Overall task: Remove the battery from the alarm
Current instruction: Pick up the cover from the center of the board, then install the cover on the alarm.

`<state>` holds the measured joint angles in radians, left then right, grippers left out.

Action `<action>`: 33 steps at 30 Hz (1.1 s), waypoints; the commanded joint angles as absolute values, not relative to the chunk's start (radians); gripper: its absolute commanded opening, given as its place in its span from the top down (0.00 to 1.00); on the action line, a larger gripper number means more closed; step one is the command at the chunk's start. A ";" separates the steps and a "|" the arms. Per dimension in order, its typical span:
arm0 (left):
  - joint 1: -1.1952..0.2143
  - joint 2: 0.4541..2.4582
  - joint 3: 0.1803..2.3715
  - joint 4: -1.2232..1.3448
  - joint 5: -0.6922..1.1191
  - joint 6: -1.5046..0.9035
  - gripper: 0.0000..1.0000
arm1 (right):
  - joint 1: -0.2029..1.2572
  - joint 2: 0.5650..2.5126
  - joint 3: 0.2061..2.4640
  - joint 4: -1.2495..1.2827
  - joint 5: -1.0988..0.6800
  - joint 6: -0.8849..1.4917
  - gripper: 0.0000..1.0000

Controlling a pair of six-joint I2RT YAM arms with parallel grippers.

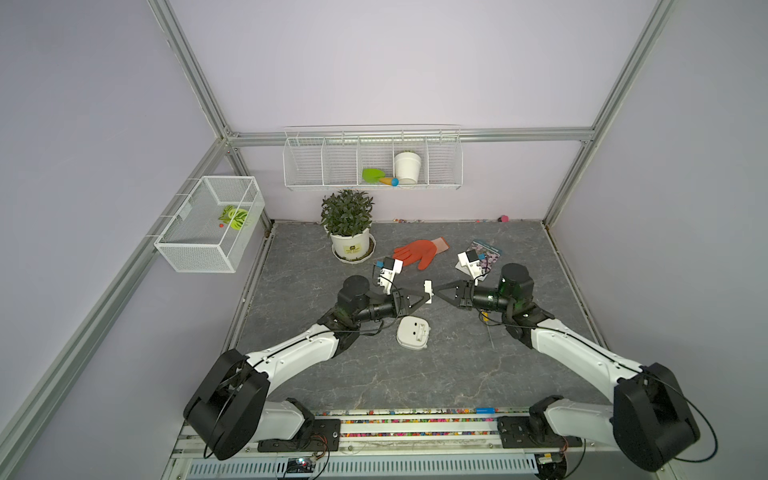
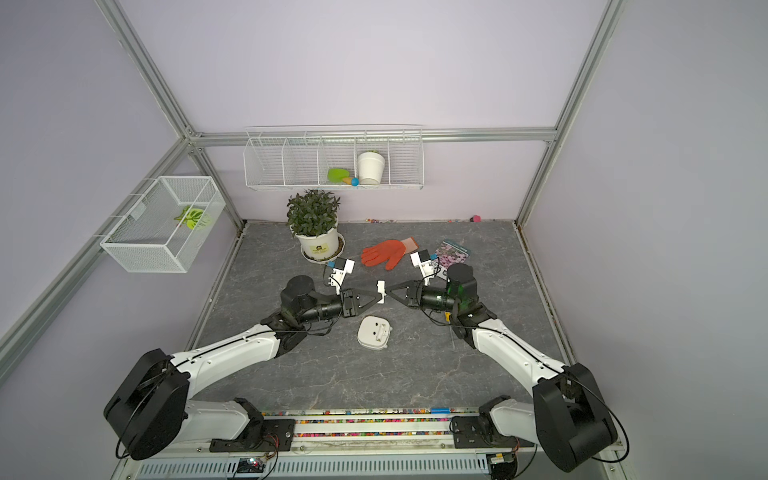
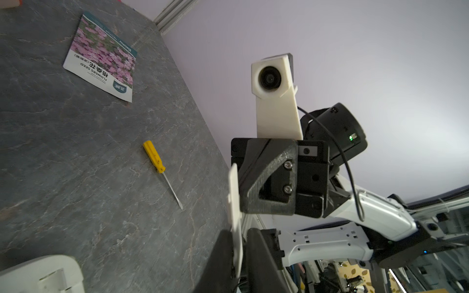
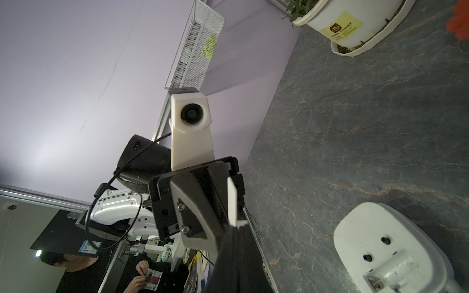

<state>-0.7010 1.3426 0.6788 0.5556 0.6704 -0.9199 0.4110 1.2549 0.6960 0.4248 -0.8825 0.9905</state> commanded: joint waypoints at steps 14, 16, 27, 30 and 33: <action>-0.543 1.216 0.616 0.183 0.477 -0.795 0.19 | 0.415 1.219 0.806 -0.173 -0.619 0.787 1.00; -0.535 1.249 0.606 0.158 0.488 -0.784 0.19 | 0.422 1.229 0.783 -0.152 -0.600 0.833 1.00; -0.544 1.506 0.599 0.244 0.578 -0.812 0.19 | 0.462 1.275 0.675 -0.047 -0.514 0.953 1.00; -0.575 1.591 0.635 0.268 0.612 -0.820 0.19 | 0.475 1.299 0.673 -0.047 -0.507 0.949 1.00; -0.619 1.636 0.672 0.271 0.617 -0.825 0.19 | 0.485 1.313 0.667 -0.042 -0.492 0.950 1.00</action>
<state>-0.5858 1.6135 0.6212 0.2340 0.5808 -0.8249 0.4732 1.2991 0.6903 -0.0723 -0.5198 0.9386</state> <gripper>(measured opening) 0.813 0.069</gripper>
